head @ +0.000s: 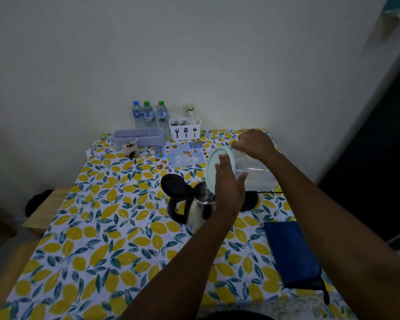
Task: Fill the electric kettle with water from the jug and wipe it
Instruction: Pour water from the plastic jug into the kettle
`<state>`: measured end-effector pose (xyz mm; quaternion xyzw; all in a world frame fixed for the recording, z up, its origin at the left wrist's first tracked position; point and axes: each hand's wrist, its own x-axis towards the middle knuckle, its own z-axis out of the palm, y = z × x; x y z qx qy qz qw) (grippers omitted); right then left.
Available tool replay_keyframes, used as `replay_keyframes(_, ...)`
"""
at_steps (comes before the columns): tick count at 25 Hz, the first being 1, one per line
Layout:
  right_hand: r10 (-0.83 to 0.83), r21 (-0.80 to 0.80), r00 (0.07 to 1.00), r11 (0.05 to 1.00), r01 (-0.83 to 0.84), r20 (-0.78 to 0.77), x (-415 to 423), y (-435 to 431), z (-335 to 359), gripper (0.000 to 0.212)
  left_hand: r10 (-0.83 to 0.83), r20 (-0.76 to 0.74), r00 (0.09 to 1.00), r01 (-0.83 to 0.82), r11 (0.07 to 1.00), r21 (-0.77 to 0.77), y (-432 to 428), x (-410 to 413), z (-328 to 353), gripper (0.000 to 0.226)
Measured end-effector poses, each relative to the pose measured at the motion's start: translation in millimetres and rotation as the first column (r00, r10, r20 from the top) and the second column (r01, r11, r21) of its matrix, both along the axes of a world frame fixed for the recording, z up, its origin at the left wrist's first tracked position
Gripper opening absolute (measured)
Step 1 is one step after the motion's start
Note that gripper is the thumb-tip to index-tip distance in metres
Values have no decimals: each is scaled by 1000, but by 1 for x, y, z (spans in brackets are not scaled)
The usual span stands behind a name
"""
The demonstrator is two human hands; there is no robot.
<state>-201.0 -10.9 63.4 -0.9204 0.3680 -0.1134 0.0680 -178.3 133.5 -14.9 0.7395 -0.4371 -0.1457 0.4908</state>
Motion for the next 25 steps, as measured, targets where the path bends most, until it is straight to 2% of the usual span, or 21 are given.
replay_keyframes(2,-24,10,999,1000,23,25,-1,-2,-1,43,-18,8,1000,18,1000,-6,0,2,0,77)
replay_keyframes(6,-108,117,994,988,104,34,-10,-8,-8,35,-58,37,998,56,998,36,-4,5,-2,76)
replay_keyframes(8,-172,207,977,968,143,128,-18,-8,-17,35,-85,85,993,79,994,78,-7,4,-7,76)
replay_keyframes(13,-229,395,907,915,77,354,-55,-19,-55,43,-207,258,944,153,964,217,-21,-7,-18,72)
replay_keyframes(15,-342,509,830,857,82,442,-74,-30,-75,51,-278,331,902,179,937,299,-35,-16,-18,73)
replay_keyframes(18,-577,685,644,720,110,502,-104,-50,-101,44,-381,395,836,207,885,416,-62,-37,-20,73)
replay_keyframes(23,-706,777,559,608,165,435,-156,-92,-142,37,-589,450,671,291,767,571,-119,-71,-33,70)
replay_keyframes(25,-764,830,500,539,145,409,-179,-108,-157,25,-650,454,610,319,725,610,-141,-83,-41,73)
